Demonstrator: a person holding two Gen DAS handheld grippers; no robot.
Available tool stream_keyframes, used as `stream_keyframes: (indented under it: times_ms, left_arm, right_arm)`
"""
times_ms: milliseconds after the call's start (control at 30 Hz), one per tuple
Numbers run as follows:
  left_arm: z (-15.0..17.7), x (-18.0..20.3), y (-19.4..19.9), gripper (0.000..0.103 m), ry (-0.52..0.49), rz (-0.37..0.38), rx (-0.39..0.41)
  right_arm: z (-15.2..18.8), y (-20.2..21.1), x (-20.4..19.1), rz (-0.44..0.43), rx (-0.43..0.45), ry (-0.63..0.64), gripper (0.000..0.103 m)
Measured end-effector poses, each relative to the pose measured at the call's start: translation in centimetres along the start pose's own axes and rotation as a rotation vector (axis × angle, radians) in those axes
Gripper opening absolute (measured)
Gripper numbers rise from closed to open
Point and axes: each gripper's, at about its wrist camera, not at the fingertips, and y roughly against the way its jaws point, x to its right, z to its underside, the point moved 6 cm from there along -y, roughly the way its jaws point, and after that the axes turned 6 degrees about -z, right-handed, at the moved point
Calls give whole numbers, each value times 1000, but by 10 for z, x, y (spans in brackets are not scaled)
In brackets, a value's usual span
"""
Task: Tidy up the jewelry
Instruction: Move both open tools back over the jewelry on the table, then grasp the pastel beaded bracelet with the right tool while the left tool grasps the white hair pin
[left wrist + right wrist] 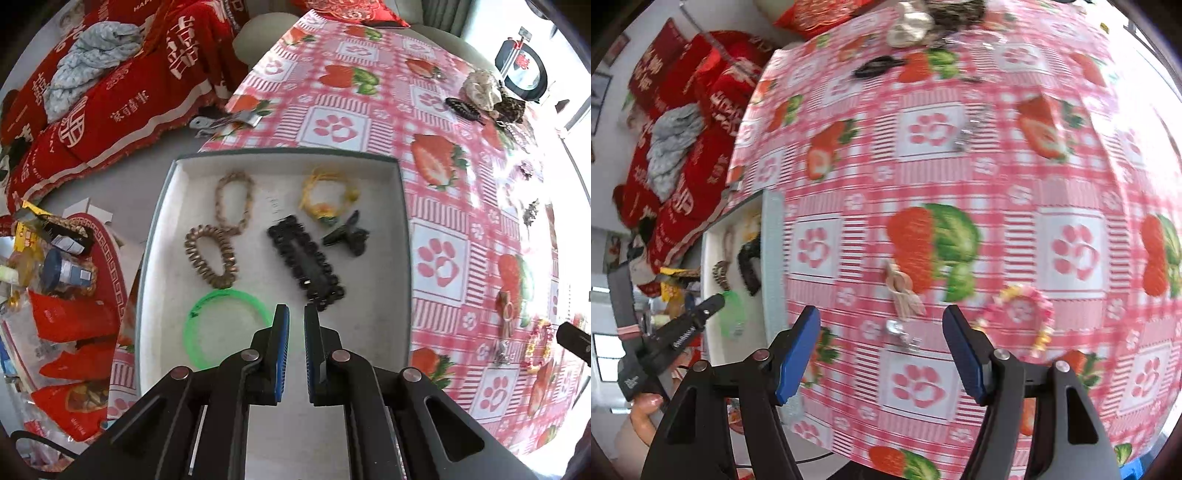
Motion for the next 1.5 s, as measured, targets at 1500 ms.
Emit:
stream_keyframes:
  times_ms: [1500]
  left_arm:
    - [13,197,-14,96,-300,75,-48]
  right_arm:
    - [19,14,117,252,-33,-23,79]
